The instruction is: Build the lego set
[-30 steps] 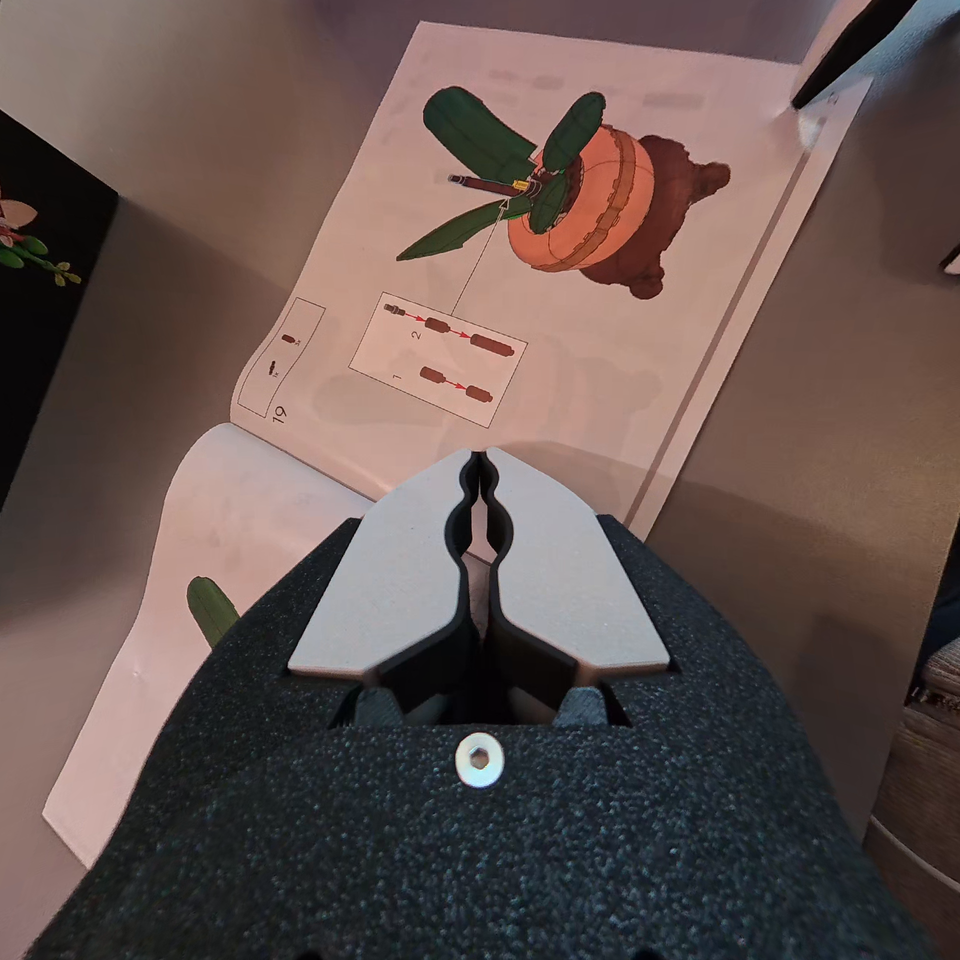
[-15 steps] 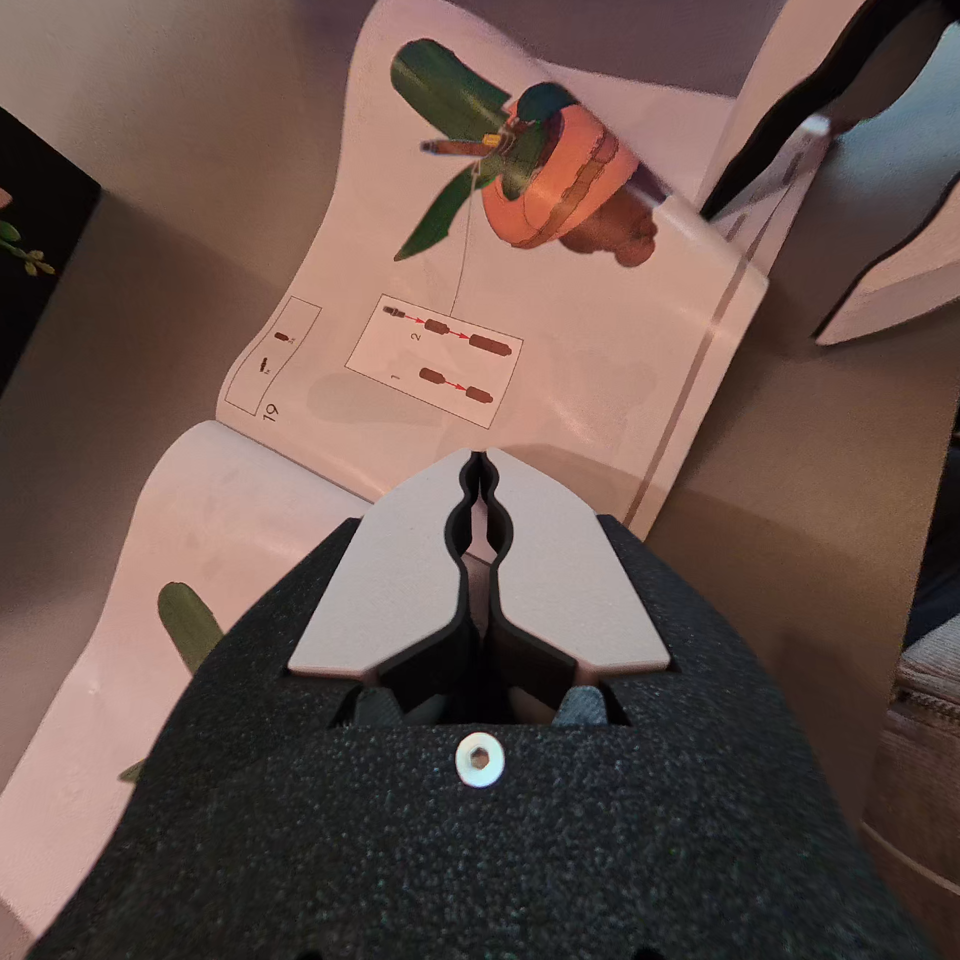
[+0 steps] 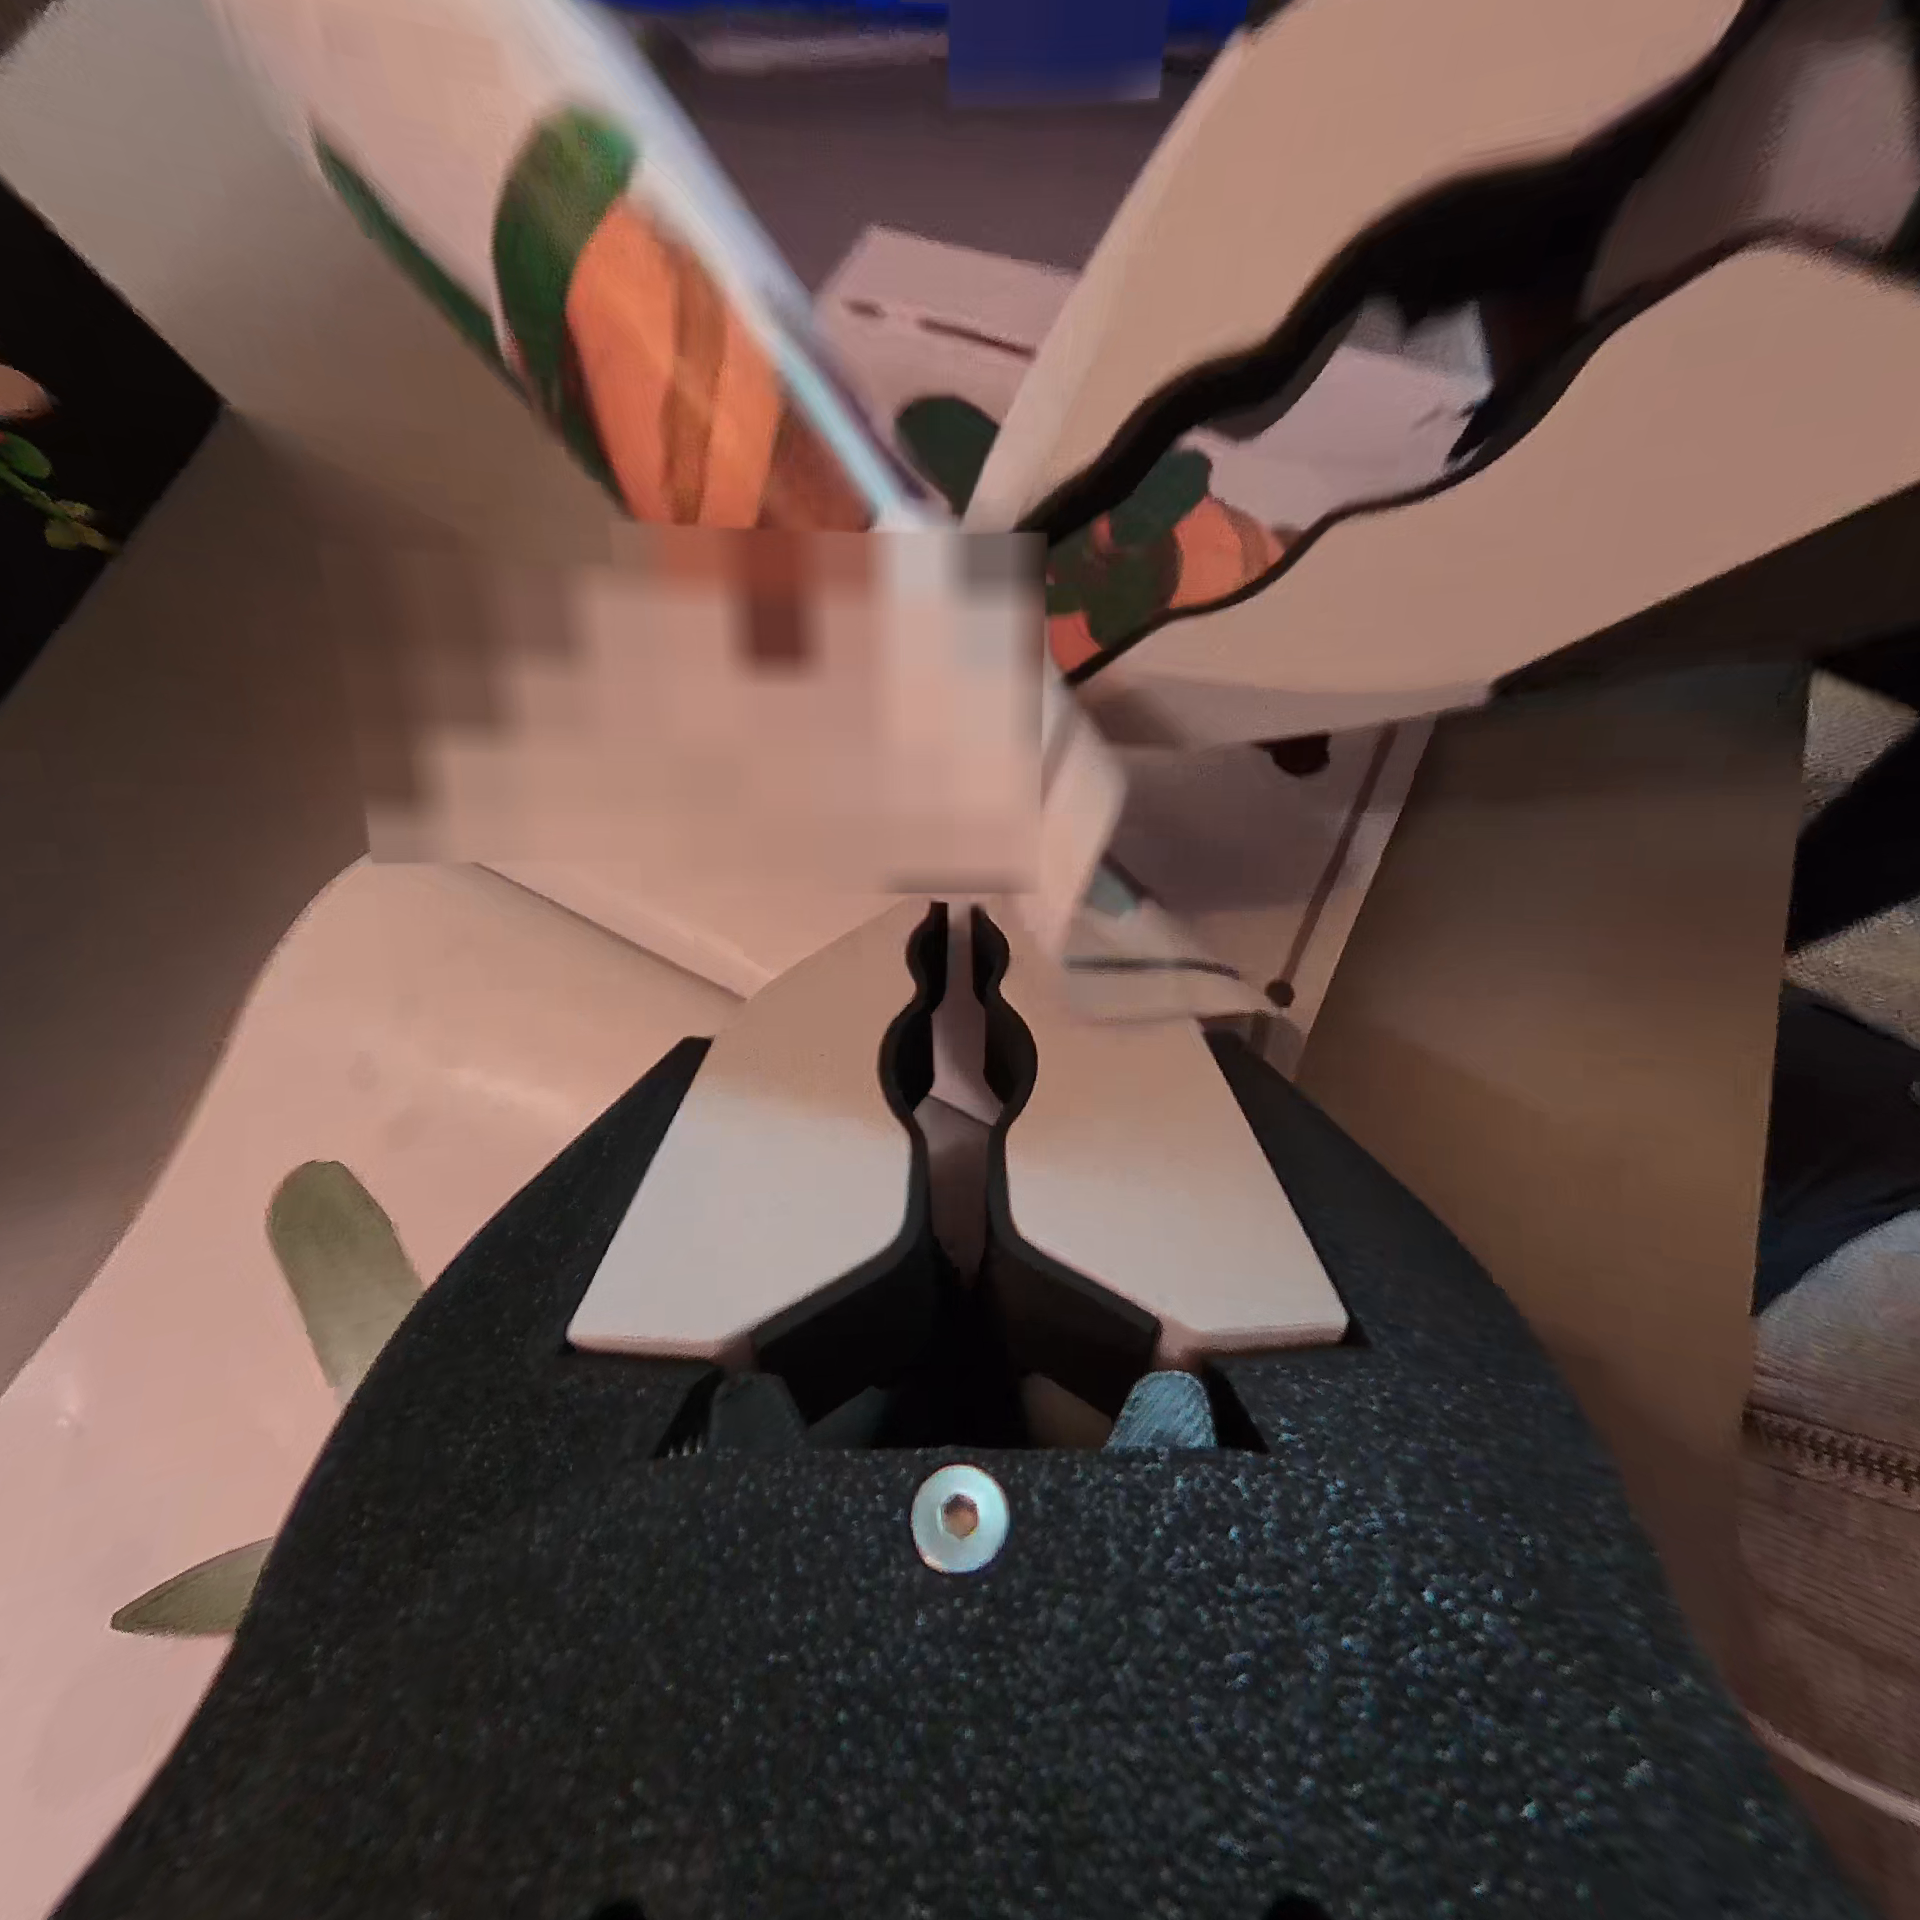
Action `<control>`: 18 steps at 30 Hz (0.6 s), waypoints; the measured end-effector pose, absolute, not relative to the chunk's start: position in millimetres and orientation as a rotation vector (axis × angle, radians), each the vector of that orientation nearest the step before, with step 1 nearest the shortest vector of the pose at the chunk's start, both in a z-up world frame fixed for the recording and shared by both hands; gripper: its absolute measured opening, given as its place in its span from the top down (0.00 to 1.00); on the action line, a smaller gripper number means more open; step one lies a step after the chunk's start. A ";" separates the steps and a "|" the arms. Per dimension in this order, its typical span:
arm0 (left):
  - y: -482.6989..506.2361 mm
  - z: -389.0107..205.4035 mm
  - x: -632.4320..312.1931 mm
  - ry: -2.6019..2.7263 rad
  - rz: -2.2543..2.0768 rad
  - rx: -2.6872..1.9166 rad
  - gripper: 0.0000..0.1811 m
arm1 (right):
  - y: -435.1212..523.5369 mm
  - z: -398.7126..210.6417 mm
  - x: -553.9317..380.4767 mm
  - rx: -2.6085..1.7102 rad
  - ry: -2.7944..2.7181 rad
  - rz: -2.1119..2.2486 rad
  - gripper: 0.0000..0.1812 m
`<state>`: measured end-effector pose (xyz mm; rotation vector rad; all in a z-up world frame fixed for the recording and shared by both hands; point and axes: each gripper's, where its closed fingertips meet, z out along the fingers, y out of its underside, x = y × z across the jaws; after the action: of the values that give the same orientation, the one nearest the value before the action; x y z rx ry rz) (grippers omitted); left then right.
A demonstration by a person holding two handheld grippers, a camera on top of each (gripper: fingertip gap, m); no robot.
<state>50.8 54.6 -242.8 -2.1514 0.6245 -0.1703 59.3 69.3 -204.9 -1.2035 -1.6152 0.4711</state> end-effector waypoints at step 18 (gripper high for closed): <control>-60.3 -219.4 -69.0 0.418 0.290 -2.196 0.94 | -27.6 -206.2 -52.5 -1.065 -1.830 0.900 0.87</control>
<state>-69.0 -60.3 -219.4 -2.1955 0.4175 0.2902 -52.5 -27.6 -206.2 -1.0646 -1.8302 0.9004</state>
